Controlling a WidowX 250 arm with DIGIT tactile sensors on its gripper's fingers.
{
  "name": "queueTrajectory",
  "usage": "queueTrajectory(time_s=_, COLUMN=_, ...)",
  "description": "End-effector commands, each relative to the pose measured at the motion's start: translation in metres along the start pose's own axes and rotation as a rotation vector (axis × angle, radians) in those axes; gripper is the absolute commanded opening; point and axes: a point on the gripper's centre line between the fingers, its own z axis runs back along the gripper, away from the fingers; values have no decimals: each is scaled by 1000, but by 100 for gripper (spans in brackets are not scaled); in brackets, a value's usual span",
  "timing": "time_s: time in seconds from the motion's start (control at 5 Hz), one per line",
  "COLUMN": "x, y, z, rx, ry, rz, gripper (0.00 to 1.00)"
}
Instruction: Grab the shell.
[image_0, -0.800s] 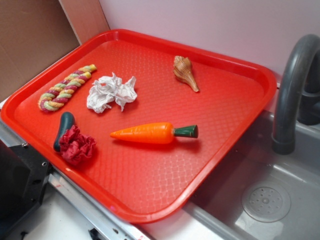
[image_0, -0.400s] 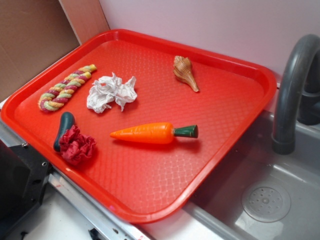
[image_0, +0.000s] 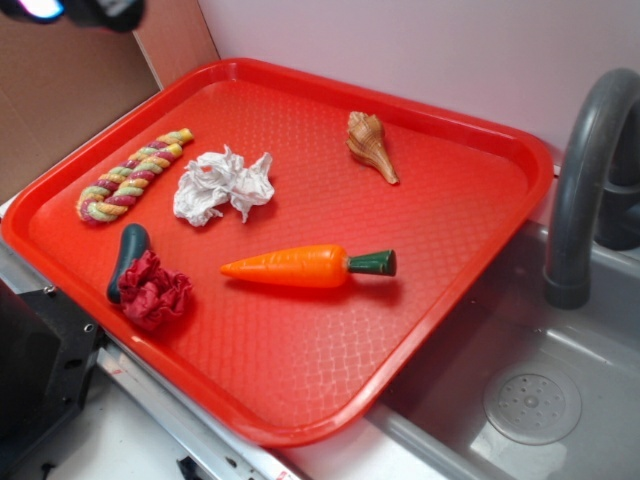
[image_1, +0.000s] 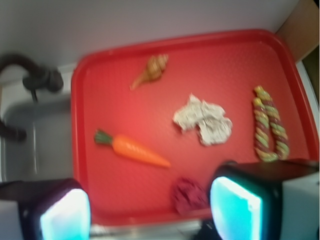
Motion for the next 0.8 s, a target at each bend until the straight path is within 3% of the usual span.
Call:
queueTrajectory(time_s=0.0, x=59, y=-24, z=-39, rx=17, ry=-158, rz=206, gripper=100)
queueTrajectory(time_s=0.2, x=81, y=-26, z=-75, rx=52, ry=-165, rz=271, gripper=100)
queueTrajectory(time_s=0.6, x=102, y=-3, z=-133, rx=117, ry=-144, rz=331, gripper=100)
